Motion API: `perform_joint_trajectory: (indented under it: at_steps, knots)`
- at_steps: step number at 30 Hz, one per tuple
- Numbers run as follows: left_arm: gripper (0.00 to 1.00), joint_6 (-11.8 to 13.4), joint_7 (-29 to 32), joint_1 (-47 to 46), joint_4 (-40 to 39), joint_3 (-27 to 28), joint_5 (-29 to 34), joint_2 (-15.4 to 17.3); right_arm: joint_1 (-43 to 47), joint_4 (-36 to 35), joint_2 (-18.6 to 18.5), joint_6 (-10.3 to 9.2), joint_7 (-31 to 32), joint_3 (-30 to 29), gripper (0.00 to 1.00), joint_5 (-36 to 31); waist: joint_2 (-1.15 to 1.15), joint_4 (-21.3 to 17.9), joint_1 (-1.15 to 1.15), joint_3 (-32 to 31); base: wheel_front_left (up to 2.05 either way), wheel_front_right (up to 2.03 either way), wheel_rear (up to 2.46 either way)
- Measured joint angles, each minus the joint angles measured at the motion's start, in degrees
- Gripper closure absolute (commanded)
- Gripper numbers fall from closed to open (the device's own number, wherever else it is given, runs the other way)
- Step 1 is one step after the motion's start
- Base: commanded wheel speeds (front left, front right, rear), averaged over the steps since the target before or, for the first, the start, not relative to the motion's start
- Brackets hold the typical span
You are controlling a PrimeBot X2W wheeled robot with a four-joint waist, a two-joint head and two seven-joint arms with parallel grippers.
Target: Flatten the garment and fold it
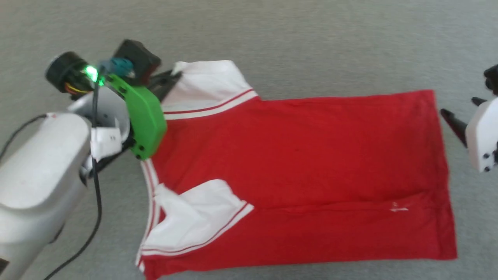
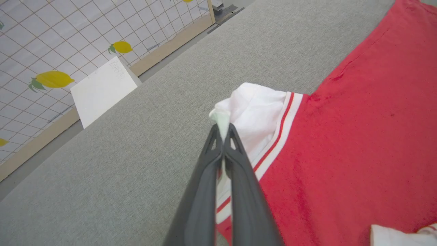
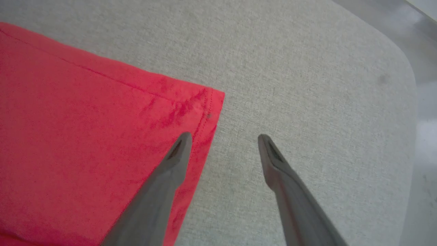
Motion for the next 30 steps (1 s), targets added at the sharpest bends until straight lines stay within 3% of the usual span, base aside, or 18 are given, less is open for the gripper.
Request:
perform_joint_trajectory:
  at_steps: [5, 14, 15, 16, 17, 25, 30]
  knots:
    - [1.00, 0.0, -3.2, 1.3, -3.3, -1.4, 1.2, -1.0, -4.3, 6.4, -2.2, 0.00, 2.7, 2.9, 0.00, 0.7, 0.00, 3.9, 0.00, 0.5, 0.00, 0.00, 0.00]
    - [1.00, 0.4, -7.2, 3.0, -4.6, -4.0, 3.9, -3.9, -6.1, 14.8, -3.6, -0.03, 1.0, 6.6, 0.00, 2.4, 0.00, 9.5, 0.00, 2.2, 0.00, 0.00, 0.00]
    - [1.00, 0.4, -7.4, 3.2, -4.4, -4.0, 3.9, -4.0, -6.3, 15.0, -3.8, -0.03, 1.0, 7.1, 0.09, 2.8, 0.00, 9.8, 0.00, 2.4, 0.00, 0.00, 0.00]
    - [1.00, 0.5, -7.7, 3.4, -4.2, -4.1, 3.9, -4.0, -6.4, 15.0, -4.3, -0.02, 0.7, 7.8, 0.59, 3.1, 0.00, 10.0, 0.00, 2.5, 0.00, 0.00, 0.00]
    - [1.00, 0.6, -7.8, 3.7, -3.9, -4.1, 3.9, -4.1, -6.4, 14.9, -4.9, -0.02, -0.3, 8.7, 1.00, 3.0, 0.00, 10.1, 0.00, 2.6, 0.00, 0.00, 0.00]
    - [1.00, 2.7, -12.1, 7.0, -1.7, -3.0, 3.1, -4.5, -6.0, 18.9, -3.3, -0.01, -12.0, 9.5, 1.00, 3.5, 0.00, 9.6, 0.00, 0.3, 0.00, 0.00, 0.00]
    - [1.00, 4.6, -14.2, 11.6, -2.2, -1.2, 0.2, -2.8, -2.8, 19.2, -2.2, -0.01, -18.5, 7.3, 1.00, 3.6, 0.00, 8.8, 0.00, -3.2, 0.00, 0.00, 0.00]
